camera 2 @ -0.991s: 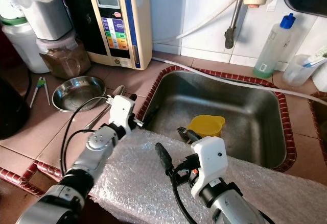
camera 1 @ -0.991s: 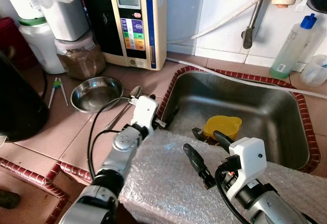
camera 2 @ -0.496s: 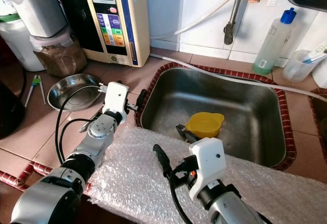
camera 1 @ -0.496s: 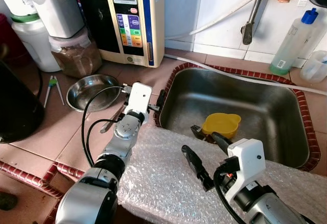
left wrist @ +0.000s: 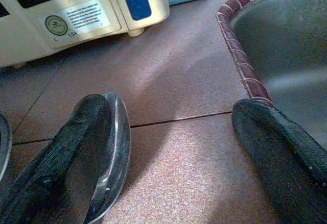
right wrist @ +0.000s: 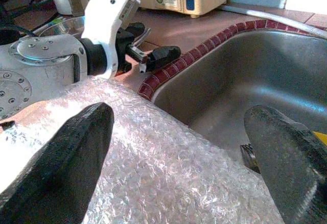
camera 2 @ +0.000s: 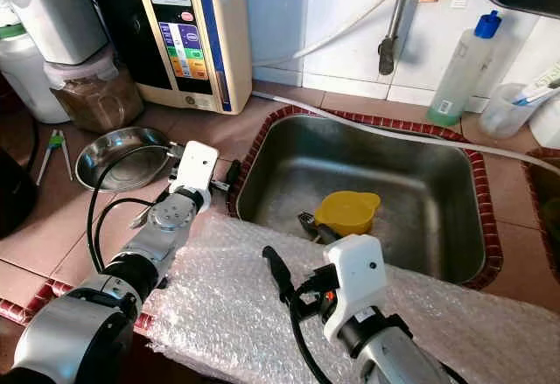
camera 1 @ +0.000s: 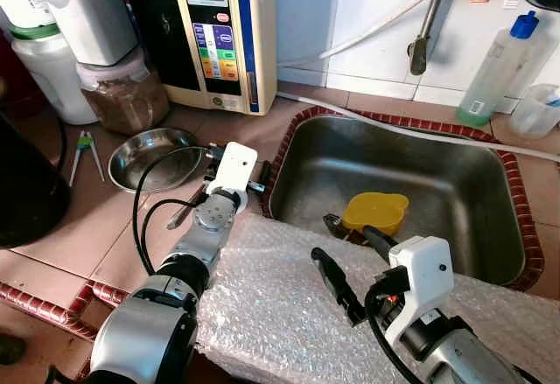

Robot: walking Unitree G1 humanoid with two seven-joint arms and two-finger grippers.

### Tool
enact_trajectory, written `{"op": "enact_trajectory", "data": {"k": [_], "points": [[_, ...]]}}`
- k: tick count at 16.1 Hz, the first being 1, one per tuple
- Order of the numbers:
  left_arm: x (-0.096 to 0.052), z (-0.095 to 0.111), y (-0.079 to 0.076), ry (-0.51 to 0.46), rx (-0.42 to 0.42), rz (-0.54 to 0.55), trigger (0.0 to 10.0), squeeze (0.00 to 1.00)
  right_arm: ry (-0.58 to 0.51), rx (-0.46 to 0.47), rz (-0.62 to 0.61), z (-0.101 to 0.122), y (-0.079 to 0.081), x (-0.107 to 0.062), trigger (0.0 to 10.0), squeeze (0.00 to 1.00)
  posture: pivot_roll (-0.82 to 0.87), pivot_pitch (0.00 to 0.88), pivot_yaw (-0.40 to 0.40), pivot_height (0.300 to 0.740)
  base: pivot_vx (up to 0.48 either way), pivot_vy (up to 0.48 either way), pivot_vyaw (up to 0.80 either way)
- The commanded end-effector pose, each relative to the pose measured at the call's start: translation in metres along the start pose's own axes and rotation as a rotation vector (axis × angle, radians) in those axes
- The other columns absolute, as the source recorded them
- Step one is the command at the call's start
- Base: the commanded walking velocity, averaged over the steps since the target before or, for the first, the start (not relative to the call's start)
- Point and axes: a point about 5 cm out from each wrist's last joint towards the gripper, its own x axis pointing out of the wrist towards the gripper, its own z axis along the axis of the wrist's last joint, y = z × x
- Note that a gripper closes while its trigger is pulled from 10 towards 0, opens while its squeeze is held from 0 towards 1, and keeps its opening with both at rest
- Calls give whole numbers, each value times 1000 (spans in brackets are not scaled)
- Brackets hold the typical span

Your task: Kitchen organization

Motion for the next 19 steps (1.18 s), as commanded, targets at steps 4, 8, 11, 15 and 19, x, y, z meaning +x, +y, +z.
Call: {"op": "enact_trajectory", "data": {"k": [4,8,11,15,19], "points": [[-1,-10,18,71,27,103,10000,0,-2,-2,12,2,2,-1,10000,0,-163,118,67,740,0,0,0],[-1,-15,23,131,-60,110,10000,0,-5,-2,12,2,2,1,10000,0,-159,113,69,740,0,0,0],[0,-12,24,126,-132,119,10000,0,-6,-2,13,2,1,2,10000,0,-158,110,68,740,0,0,0],[0,-17,18,191,-258,75,10000,0,-7,-5,16,2,1,3,10000,0,-155,108,68,740,0,0,0],[-1,-21,11,218,-290,16,0,0,-8,-8,12,2,0,4,10000,0,-153,109,72,740,0,0,0]]}}
